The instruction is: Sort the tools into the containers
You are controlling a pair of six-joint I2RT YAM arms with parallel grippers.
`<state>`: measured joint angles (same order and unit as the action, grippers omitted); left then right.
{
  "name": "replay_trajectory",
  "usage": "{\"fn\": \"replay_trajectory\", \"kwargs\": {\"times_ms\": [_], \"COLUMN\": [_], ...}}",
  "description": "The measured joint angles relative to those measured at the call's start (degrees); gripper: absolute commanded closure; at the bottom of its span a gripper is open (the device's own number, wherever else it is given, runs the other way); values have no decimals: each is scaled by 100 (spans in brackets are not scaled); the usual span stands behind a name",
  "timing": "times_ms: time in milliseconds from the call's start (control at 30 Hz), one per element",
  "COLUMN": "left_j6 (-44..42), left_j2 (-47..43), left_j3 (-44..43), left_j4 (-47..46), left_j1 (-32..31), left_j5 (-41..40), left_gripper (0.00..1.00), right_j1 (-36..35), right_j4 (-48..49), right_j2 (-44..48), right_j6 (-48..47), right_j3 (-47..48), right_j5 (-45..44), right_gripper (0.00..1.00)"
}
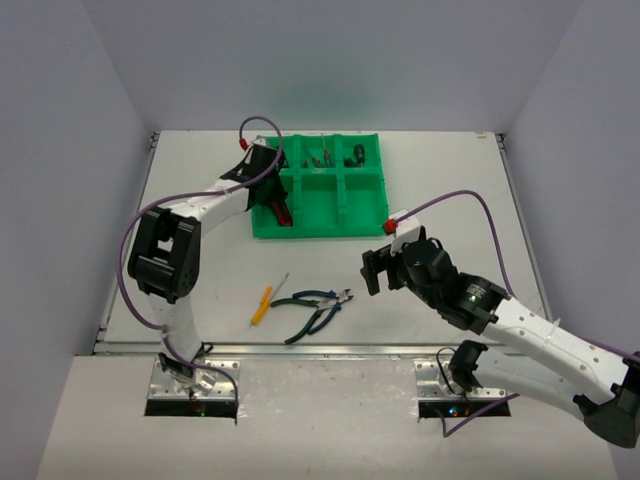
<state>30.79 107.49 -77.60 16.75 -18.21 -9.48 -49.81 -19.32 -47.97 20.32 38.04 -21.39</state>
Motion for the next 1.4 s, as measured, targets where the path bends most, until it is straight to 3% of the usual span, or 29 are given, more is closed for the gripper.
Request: {"fn": "replay_trajectory", "kwargs": {"times_ms": [100, 300, 600, 667, 733, 1133, 1400], "left_j6": [100, 267, 305, 301, 265, -202, -557], "left_j2": [24, 19, -435, -638, -903, -4979, -6342], "left_j3": [0, 1, 2, 2, 24, 1658, 2414], "left_j4": [40, 64, 234, 323, 393, 827, 1697], "left_j1": [63, 106, 106, 106, 106, 106, 106], "left_j5": [174, 356, 365, 289, 194, -319, -424], "left_gripper": [78, 44, 24, 9, 0, 0, 0], "right_j1": [16, 19, 21, 21, 21, 36, -64], "right_j4": [-3, -4, -3, -1, 6, -171, -26], "right_j2": [0, -26, -65, -126, -265, -2573, -4100], "right_j6": [0, 2, 3, 4, 45, 1032, 977], "right_j3": [-2, -2, -2, -2, 0, 884, 1848], "right_j5": [0, 56, 112, 158, 198, 490, 1418], "right_gripper": [1, 1, 1, 1, 1, 1, 2]}}
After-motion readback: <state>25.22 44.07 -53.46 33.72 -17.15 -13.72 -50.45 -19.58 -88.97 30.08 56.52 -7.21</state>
